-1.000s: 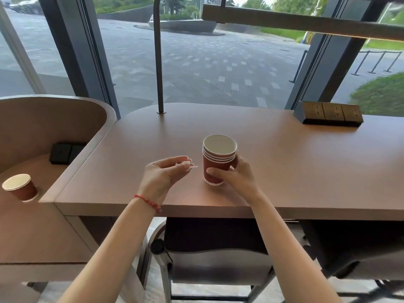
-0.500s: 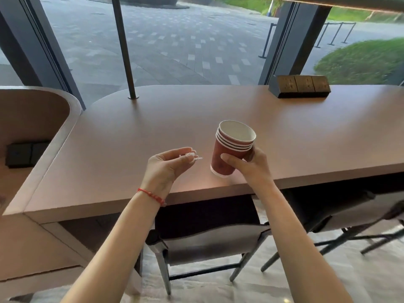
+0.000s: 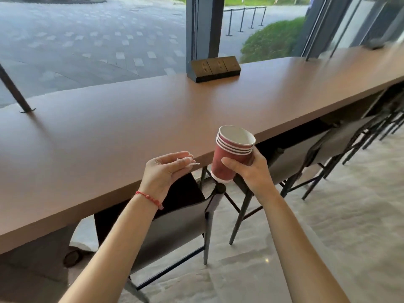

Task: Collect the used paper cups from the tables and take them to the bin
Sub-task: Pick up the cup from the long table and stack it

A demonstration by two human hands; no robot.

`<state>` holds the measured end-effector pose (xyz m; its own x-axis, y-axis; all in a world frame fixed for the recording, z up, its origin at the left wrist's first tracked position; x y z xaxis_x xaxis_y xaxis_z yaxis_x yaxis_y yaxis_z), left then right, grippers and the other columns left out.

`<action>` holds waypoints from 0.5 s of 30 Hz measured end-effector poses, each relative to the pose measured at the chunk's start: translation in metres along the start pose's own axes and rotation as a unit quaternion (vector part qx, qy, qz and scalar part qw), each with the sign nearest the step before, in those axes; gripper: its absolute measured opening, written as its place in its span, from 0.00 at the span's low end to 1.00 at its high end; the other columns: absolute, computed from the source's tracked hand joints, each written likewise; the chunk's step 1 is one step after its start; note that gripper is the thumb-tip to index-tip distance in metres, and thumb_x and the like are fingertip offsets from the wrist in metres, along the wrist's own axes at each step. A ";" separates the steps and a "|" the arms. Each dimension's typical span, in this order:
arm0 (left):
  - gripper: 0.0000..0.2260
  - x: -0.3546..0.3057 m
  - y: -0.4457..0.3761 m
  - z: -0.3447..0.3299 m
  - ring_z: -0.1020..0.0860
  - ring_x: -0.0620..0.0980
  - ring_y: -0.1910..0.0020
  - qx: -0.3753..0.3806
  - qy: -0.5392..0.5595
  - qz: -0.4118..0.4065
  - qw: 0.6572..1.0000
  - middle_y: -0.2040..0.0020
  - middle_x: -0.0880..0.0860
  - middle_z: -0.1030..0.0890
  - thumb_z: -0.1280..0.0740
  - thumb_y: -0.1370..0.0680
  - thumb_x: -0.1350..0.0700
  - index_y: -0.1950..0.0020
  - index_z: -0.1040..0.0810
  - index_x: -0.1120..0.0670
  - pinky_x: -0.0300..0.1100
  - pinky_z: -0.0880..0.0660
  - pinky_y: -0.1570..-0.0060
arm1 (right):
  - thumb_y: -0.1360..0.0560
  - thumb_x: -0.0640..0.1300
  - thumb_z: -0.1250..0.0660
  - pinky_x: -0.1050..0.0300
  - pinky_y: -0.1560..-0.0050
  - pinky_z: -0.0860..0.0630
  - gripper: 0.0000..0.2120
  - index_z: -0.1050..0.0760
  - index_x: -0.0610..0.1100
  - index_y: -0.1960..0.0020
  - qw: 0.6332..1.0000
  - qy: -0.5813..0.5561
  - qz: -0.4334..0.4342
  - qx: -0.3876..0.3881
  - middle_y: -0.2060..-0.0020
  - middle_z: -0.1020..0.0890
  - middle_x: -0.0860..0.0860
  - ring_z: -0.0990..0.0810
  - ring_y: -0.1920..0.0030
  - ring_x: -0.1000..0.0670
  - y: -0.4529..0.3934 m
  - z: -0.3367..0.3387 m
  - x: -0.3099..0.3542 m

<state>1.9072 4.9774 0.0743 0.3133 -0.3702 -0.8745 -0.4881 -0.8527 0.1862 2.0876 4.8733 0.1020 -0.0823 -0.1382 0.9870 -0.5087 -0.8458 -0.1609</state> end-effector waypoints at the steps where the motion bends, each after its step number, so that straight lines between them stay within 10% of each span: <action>1: 0.10 0.009 -0.002 -0.015 0.16 0.52 0.59 0.008 -0.003 0.006 1.000 0.59 0.57 0.15 0.27 0.37 0.64 0.56 0.18 0.63 0.36 0.21 0.62 | 0.37 0.39 0.24 0.70 0.57 0.24 0.22 0.26 0.51 0.46 1.000 0.000 0.001 -0.007 0.53 0.18 0.55 0.19 0.54 0.61 0.003 0.018 -0.001; 15: 0.07 0.146 -0.030 -0.239 0.16 0.53 0.56 0.123 -0.072 0.070 0.987 0.57 0.57 0.15 0.27 0.33 0.64 0.57 0.17 0.61 0.36 0.21 0.60 | 0.36 0.41 0.23 0.70 0.57 0.25 0.23 0.25 0.48 0.44 0.989 0.071 -0.027 -0.129 0.52 0.18 0.56 0.19 0.53 0.62 0.034 0.271 -0.032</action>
<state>2.1620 4.8607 0.0483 0.1177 -0.4073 -0.9057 -0.7077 -0.6742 0.2112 2.3055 4.7095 0.0648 -0.1598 -0.0065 0.9871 -0.7165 -0.6871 -0.1205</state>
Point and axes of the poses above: each hand's wrist, its own y-axis away from the middle knuckle, its own z-axis out of the back of the hand, x = y × z, the point moved 8 cm from there along -y, towards the middle knuckle
